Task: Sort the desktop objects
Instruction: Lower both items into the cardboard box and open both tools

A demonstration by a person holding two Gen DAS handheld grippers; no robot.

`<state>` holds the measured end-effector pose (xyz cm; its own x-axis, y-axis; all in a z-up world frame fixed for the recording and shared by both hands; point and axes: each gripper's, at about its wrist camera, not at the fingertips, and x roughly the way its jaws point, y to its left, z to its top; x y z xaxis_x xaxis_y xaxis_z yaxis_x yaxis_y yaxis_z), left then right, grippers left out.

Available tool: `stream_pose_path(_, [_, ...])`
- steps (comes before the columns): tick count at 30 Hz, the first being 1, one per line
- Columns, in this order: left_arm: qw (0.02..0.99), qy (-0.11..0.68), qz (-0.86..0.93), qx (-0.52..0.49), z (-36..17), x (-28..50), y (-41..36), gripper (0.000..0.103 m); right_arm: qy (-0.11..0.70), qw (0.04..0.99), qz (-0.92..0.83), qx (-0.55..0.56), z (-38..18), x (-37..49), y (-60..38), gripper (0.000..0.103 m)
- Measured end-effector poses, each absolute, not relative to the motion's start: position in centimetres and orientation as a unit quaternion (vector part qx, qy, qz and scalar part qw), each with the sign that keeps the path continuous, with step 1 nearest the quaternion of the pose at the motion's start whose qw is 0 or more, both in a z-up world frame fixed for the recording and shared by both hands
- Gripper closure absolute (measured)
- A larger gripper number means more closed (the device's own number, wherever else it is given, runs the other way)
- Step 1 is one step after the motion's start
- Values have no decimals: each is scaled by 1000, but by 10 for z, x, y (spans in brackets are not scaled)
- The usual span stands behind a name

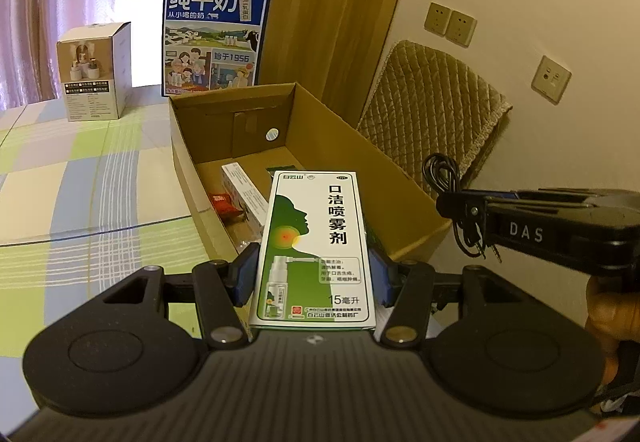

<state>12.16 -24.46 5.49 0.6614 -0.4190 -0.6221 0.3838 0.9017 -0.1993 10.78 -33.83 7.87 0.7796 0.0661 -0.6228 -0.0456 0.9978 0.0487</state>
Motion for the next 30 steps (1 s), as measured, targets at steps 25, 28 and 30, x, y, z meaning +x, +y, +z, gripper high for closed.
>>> stream_pose_path(25, [912,348,-198,-83,46,184,-235,52,335,941,45,13,69,170,-342,91])
stream_pose_path(28, [912,347,-197,-91,45,189,-235,52,335,941,45,14,69,174,-342,91])
stream_pose_path(30, [911,344,-205,-96,44,194,-236,53,335,941,45,14,69,177,-343,91])
